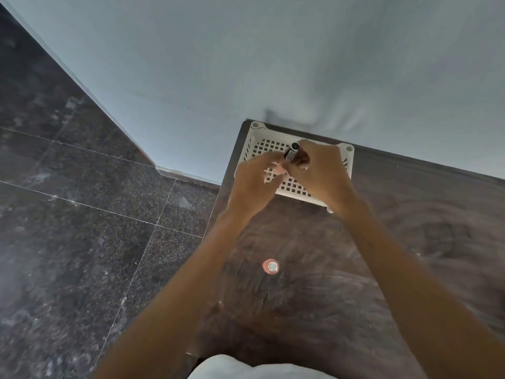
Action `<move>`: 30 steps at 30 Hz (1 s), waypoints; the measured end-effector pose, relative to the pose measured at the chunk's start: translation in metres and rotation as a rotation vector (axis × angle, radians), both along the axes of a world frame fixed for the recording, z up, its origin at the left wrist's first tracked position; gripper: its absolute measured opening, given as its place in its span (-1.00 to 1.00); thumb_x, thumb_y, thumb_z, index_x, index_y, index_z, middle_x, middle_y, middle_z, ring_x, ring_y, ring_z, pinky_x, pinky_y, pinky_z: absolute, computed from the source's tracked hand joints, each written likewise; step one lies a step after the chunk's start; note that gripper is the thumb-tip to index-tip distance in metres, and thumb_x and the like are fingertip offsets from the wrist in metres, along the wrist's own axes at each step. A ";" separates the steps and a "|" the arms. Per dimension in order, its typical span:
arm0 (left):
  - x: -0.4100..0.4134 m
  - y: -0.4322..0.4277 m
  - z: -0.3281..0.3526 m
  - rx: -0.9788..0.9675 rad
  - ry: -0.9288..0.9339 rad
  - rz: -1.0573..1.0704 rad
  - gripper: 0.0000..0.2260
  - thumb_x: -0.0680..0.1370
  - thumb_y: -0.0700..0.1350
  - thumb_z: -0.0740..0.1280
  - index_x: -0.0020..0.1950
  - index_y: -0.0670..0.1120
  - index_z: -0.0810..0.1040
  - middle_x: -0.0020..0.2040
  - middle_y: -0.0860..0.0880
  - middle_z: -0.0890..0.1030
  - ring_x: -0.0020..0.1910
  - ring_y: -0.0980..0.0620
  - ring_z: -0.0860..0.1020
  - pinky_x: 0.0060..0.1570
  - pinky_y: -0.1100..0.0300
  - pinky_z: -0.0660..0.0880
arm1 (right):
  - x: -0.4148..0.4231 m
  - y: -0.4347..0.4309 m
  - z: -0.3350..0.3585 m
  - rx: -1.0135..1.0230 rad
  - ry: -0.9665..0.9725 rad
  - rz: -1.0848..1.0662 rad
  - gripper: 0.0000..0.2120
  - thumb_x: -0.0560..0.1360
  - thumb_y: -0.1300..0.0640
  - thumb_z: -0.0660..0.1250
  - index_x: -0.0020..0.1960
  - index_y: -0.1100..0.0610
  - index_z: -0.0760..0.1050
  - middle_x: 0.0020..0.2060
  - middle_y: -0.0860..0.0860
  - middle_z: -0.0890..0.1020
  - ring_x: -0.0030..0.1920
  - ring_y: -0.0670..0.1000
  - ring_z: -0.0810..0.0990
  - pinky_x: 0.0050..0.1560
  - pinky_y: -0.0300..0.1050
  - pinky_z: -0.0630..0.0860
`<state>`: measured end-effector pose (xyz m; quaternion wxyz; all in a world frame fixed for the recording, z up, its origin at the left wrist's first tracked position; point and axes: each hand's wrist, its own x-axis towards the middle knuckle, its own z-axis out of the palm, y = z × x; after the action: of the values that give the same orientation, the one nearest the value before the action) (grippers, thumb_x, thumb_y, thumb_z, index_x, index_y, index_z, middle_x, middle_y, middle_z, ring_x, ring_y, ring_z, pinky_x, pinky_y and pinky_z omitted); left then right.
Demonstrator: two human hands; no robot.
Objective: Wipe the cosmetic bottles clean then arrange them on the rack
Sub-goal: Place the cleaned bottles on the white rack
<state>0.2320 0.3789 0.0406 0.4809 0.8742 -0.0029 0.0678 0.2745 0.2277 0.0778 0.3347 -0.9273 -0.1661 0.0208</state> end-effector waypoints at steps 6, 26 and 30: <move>0.058 0.019 -0.023 -0.008 0.011 -0.024 -0.87 0.52 -0.27 0.46 0.06 -0.21 0.68 -0.06 -0.07 0.73 -0.07 0.08 0.69 0.00 0.38 0.58 | 0.040 0.016 0.000 -0.068 0.002 0.072 -0.73 0.43 0.16 0.47 0.11 0.20 0.59 -0.12 0.07 0.71 -0.16 -0.04 0.67 -0.04 -0.35 0.55; 0.087 0.016 -0.076 0.010 0.137 -0.077 -0.82 0.53 -0.23 0.47 0.13 -0.19 0.66 0.04 -0.08 0.73 0.03 0.06 0.70 0.16 0.20 0.59 | 0.072 0.032 -0.015 -0.533 0.012 0.100 -0.67 0.46 -0.05 0.45 0.20 -0.02 0.58 0.00 0.17 0.54 -0.01 0.18 0.56 0.07 -0.02 0.45; 0.089 0.016 -0.078 -0.013 0.145 -0.093 -0.84 0.52 -0.26 0.47 0.09 -0.19 0.67 0.00 -0.08 0.74 -0.01 0.07 0.70 0.14 0.18 0.61 | 0.070 0.034 -0.010 -0.536 0.007 0.125 -0.69 0.49 -0.01 0.42 0.21 -0.01 0.57 0.04 0.16 0.54 0.07 0.15 0.52 0.11 -0.01 0.42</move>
<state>0.3212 0.3947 -0.0371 0.4883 0.8725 -0.0082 -0.0178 0.3449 0.2612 0.0680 0.0762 -0.9707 -0.2105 0.0878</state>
